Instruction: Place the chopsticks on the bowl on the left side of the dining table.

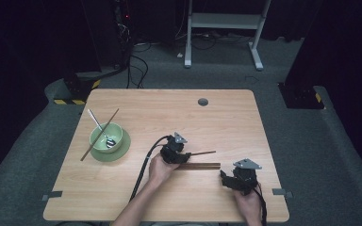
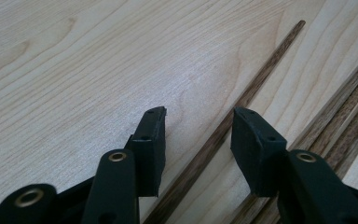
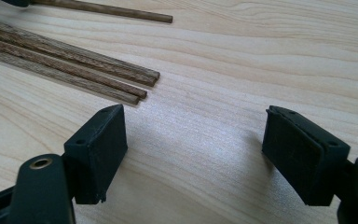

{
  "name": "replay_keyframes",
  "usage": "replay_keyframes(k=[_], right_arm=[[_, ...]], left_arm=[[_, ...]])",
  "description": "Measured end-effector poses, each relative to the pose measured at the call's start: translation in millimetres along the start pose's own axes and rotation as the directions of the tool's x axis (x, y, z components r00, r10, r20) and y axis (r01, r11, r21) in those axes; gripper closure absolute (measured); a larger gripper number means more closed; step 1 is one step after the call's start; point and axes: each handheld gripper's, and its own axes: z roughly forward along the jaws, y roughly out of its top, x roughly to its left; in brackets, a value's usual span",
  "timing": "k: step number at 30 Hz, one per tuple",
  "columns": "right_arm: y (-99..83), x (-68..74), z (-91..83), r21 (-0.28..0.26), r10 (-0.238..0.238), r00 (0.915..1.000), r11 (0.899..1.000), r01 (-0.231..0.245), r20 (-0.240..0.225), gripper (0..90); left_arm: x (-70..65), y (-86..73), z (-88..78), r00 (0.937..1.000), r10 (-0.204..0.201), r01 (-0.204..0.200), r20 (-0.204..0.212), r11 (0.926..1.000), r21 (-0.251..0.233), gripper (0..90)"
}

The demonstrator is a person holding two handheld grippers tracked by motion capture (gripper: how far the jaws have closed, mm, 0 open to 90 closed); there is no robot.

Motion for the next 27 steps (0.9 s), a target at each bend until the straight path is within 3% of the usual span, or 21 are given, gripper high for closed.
replay_keyframes(k=[13, 27], right_arm=[[0.0, 0.0, 0.0, -0.001, 0.0, 1.0, 1.0, 0.0, 0.001, 21.6], [0.0, 0.2, 0.0, -0.001, 0.0, 1.0, 1.0, 0.0, 0.001, 21.6]], left_arm=[[1.8, -0.4, -0.7, 0.9993, 0.028, -0.028, -0.026, 0.9996, 0.003, 62.7], [5.2, 1.7, -0.6, 0.9995, 0.017, -0.016, -0.027, 0.9997, 0.015, 65.2]])
